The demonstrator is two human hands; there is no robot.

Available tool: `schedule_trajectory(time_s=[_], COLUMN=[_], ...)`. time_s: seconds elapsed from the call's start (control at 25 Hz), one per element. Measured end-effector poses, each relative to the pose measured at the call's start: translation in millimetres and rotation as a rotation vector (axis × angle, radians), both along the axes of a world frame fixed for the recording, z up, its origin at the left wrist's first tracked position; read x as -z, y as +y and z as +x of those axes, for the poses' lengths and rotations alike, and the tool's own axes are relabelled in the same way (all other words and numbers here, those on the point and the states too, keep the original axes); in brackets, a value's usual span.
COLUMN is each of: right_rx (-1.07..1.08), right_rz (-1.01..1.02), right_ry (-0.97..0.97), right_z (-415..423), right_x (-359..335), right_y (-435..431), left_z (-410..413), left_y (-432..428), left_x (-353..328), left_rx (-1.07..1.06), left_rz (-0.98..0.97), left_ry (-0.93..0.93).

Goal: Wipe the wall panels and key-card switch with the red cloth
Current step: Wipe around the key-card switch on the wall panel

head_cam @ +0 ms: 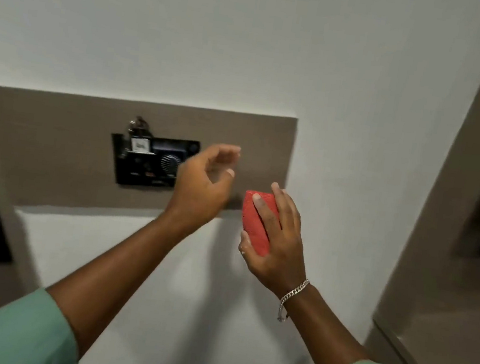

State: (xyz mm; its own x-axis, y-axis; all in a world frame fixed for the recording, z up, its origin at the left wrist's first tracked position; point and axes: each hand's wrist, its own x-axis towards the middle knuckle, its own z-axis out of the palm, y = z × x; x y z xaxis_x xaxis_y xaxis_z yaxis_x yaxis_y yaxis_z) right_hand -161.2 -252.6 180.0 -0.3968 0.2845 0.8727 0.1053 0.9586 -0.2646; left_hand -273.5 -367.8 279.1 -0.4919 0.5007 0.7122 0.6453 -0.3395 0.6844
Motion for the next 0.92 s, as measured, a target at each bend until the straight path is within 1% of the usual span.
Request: schedule_trajectory(time_s=[0.08, 0.12, 0.16, 0.2, 0.28, 0.4, 0.48, 0.52, 0.6, 0.72, 0.76, 0.88, 0.92], right_rx=[-0.073, -0.1, -0.121, -0.13, -0.1, -0.009, 0.03, 0.055, 0.12, 0.185, 0.186, 0.199, 0.198], right_rz=[0.082, 0.118, 0.149, 0.172, 0.181, 0.142, 0.14, 0.158, 0.226, 0.278, 0.261, 0.105, 0.101], right_ry=[0.03, 0.031, 0.03, 0.028, 0.04, 0.092, 0.096, 0.083, 0.059, 0.1, 0.136, 0.254, 0.261], right_z=[-34, -49, -64, -78, -104, -138, -163, -174, -190, -201, -204, -223, -226], right_x=[-22, -30, -39, -45, -49, -43, -36, -31, -20, -1, 1, -6, -7], right_y=[-29, -41, -52, -61, -76, -88, -91, -92, -91, -75, -73, -83, -87], left_z=[-37, -55, -76, -96, -138, -196, -222, -231, -241, -254, -256, -257, -256], left_y=[-46, -62, -76, -87, -104, -114, -109, -105, -96, -87, -87, -87, -87], left_x=[-22, -28, -32, -34, -29, -10, 3, 9, 17, 21, 22, 21, 20], left_rx=[-0.263, -0.383, -0.48, -0.55, -0.645, -0.764, -0.901, -0.968, -1.061, -1.116, -1.122, -1.132, -1.134], left_rz=[0.177, 0.233, 0.261, 0.245, 0.09, -0.257, -0.373, -0.374, -0.314, -0.216, -0.201, -0.2, -0.196], left_ry=[0.229, 0.325, 0.407, 0.476, 0.62, 0.87, 0.992, 1.033, 1.068, 1.102, 1.109, 1.123, 1.126])
